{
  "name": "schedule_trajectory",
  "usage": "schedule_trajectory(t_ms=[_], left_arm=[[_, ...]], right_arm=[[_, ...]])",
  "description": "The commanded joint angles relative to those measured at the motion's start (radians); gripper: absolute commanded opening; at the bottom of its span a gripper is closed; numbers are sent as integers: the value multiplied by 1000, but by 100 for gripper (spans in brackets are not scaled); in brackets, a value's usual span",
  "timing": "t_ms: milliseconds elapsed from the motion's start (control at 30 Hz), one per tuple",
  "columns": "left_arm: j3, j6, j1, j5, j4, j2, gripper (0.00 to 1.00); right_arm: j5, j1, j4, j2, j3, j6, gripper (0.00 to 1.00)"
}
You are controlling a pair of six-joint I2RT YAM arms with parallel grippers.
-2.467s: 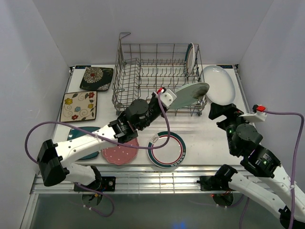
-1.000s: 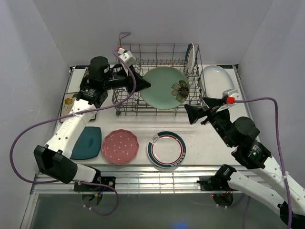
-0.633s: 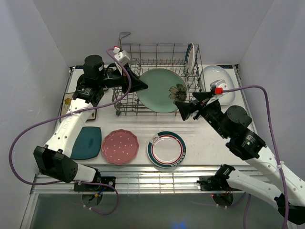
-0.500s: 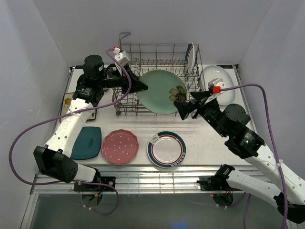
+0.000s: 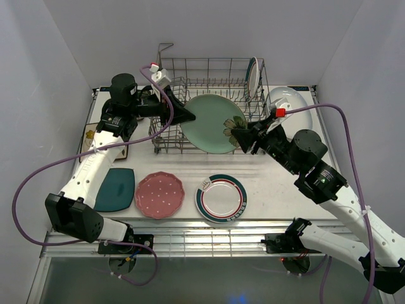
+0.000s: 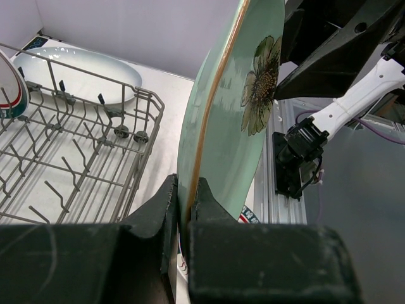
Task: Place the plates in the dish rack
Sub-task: Insert the plate into the dish rack.
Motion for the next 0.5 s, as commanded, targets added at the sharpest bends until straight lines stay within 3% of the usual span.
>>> schedule_trajectory(t_ms=[0, 467], left_arm=[[15, -12, 8, 57, 69, -40, 0], [11, -31, 9, 60, 92, -40, 0]], right_arm=[[-69, -7, 24, 3, 58, -5, 48], [-79, -7, 24, 41, 70, 16, 8]])
